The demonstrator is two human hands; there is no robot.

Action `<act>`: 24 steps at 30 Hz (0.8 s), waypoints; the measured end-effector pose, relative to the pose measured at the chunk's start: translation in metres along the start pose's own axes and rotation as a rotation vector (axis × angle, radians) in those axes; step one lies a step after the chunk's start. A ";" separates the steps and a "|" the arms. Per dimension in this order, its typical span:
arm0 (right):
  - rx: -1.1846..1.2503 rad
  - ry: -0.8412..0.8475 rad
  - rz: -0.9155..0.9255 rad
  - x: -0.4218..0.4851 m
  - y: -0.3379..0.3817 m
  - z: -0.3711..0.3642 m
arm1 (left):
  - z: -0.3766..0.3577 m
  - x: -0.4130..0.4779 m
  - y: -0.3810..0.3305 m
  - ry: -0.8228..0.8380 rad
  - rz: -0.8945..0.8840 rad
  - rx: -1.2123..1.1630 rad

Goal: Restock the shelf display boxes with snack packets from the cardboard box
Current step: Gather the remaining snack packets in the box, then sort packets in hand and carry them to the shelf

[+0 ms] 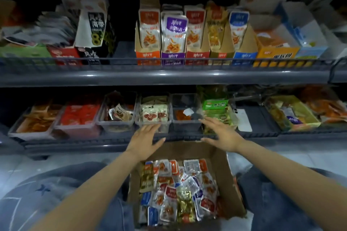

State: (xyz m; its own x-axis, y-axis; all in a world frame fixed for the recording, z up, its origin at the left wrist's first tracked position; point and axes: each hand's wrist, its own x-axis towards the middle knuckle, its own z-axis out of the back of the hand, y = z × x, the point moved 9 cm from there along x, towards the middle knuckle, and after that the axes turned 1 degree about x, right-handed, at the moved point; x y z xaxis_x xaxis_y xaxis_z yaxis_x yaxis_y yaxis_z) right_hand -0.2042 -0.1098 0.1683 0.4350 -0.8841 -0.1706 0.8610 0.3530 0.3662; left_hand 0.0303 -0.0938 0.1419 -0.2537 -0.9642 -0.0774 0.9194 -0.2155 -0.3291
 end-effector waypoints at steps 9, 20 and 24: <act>0.135 0.207 -0.169 -0.001 -0.070 -0.139 | -0.131 -0.021 0.042 0.336 0.207 0.040; 0.536 0.392 -0.468 -0.015 -0.116 -0.290 | -0.238 -0.046 0.062 0.604 0.439 -0.328; 0.597 0.519 -0.558 -0.019 -0.102 -0.324 | -0.263 -0.050 0.068 0.695 0.481 -0.314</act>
State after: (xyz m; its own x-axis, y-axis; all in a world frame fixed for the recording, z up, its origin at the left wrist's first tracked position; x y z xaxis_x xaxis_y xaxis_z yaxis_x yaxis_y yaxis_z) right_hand -0.2151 -0.0304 -0.1625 0.1894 -0.5811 -0.7915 0.7656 -0.4174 0.4896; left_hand 0.0265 -0.0191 -0.1239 -0.0807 -0.6065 -0.7910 0.8744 0.3378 -0.3483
